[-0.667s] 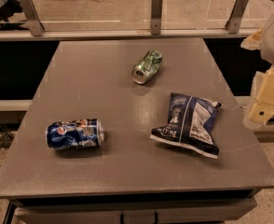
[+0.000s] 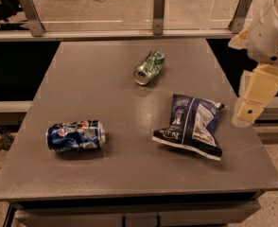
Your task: Place pepsi can upright
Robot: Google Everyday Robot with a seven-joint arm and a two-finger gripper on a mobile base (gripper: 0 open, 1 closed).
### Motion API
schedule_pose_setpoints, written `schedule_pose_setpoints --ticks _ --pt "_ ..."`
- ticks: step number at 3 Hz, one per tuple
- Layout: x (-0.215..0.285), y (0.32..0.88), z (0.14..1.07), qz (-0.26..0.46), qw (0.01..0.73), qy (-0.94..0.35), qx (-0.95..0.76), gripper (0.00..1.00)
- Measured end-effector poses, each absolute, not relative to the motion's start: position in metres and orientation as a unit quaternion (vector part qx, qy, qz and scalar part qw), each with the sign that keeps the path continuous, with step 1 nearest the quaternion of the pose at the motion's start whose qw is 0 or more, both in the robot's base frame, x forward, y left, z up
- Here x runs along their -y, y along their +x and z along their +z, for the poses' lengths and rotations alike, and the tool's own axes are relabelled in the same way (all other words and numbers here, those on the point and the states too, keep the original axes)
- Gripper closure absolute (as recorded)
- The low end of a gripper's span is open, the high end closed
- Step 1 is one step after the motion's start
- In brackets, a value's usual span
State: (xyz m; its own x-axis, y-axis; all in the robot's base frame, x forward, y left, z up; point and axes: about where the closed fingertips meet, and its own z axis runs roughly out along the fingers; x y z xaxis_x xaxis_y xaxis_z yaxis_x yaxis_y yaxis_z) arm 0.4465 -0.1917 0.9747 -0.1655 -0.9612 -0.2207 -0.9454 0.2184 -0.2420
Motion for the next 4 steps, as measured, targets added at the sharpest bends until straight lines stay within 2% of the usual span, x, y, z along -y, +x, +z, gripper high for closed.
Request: schedule_pose_setpoints --ticks 1,3,4 --pt "0.121 0.455 0.961 0.006 0.154 -0.668 -0.728 0.0" --pt "-0.067 0.445 0.92 0.076 0.127 -0.756 -0.637 0.0" --pt "-0.138 0.433 0.906 0.07 0.108 -0.778 -0.615 0.0"
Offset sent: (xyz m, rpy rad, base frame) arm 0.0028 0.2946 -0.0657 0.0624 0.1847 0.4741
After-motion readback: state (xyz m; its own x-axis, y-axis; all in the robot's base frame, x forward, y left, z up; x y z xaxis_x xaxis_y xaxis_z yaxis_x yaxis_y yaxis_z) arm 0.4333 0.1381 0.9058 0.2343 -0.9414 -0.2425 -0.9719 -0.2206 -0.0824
